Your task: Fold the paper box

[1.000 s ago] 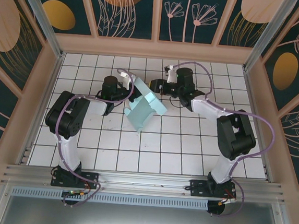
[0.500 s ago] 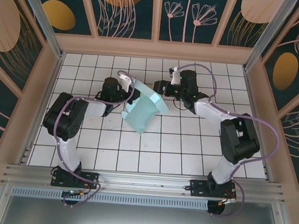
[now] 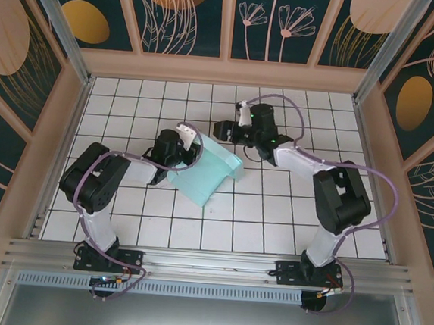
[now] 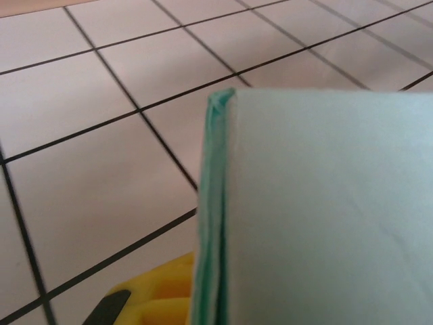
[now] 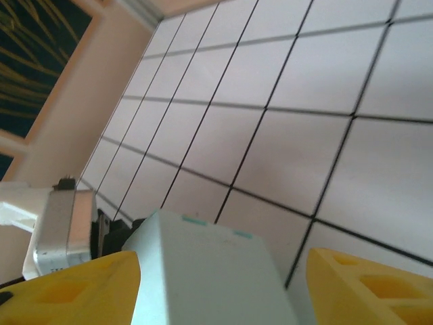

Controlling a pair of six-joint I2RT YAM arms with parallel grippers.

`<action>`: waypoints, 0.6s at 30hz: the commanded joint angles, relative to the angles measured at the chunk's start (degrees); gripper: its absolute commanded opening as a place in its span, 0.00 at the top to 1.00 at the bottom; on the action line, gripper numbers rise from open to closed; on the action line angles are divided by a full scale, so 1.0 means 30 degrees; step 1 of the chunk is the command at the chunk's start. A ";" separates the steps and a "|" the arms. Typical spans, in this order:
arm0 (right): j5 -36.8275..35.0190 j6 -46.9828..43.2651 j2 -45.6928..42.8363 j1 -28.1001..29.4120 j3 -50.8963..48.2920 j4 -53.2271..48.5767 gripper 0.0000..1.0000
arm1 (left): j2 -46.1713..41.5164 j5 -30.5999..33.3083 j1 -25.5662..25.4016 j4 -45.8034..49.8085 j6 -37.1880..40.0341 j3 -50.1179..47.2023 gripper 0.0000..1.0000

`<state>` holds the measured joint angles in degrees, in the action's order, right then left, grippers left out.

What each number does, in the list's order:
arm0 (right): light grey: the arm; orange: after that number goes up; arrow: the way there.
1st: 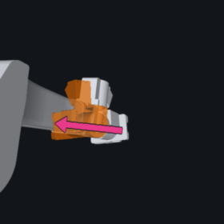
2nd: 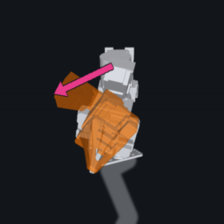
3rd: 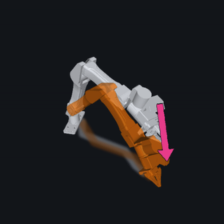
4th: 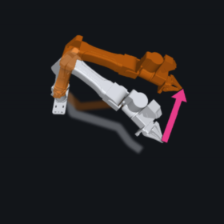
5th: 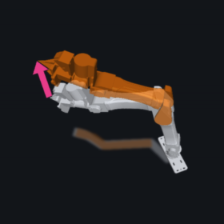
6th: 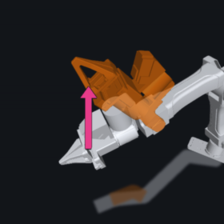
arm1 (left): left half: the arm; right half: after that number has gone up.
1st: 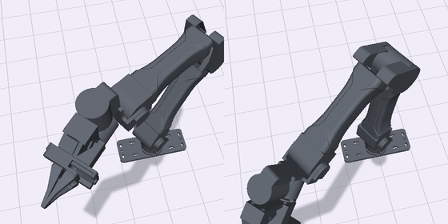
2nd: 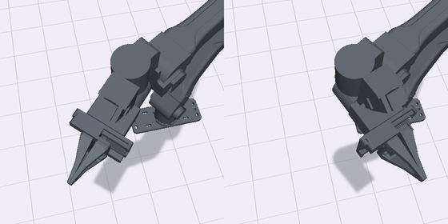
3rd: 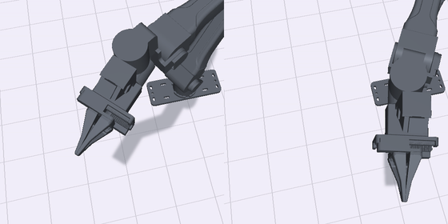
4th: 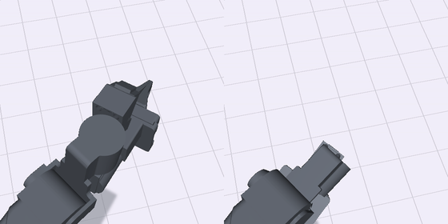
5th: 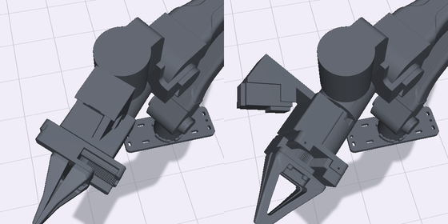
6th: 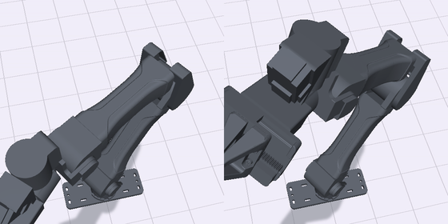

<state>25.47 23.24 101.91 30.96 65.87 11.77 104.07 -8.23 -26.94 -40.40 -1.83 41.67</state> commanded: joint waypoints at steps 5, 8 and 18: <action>0.1504 0.0748 0.2100 0.0996 0.1085 0.0339 0.41 | 0.0086 0.1222 -0.0161 -0.0315 0.1110 -0.0500 1.00; 0.1755 0.0764 0.2672 0.1132 0.0963 0.0446 0.45 | 0.0243 0.0892 -0.0157 -0.0867 0.1108 -0.0726 0.98; 0.2169 0.0750 0.3473 0.1207 0.0325 0.0647 0.50 | 0.1394 0.0764 -0.0153 -0.1909 0.0532 -0.0710 0.82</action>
<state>31.00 25.47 110.78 34.24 67.46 13.54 106.83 -5.63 -27.14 -42.70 0.40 39.66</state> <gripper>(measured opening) 0.500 0.172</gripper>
